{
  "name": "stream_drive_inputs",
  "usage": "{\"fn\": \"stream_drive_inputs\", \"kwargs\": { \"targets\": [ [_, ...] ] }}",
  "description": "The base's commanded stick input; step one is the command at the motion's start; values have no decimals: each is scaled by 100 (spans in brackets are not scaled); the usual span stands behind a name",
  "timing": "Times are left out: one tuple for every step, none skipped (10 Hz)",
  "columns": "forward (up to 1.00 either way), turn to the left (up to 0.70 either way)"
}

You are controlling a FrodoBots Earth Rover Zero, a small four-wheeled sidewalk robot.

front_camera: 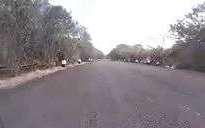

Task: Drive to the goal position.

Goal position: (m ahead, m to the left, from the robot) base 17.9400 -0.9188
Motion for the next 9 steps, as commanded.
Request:
{"fn": "stream_drive_inputs", "kwargs": {
  "targets": [
    [57,0],
    [52,0],
    [54,0],
    [59,0],
    [64,0],
    [69,0],
    [70,0],
    [70,0],
    [70,0]
  ]
}}
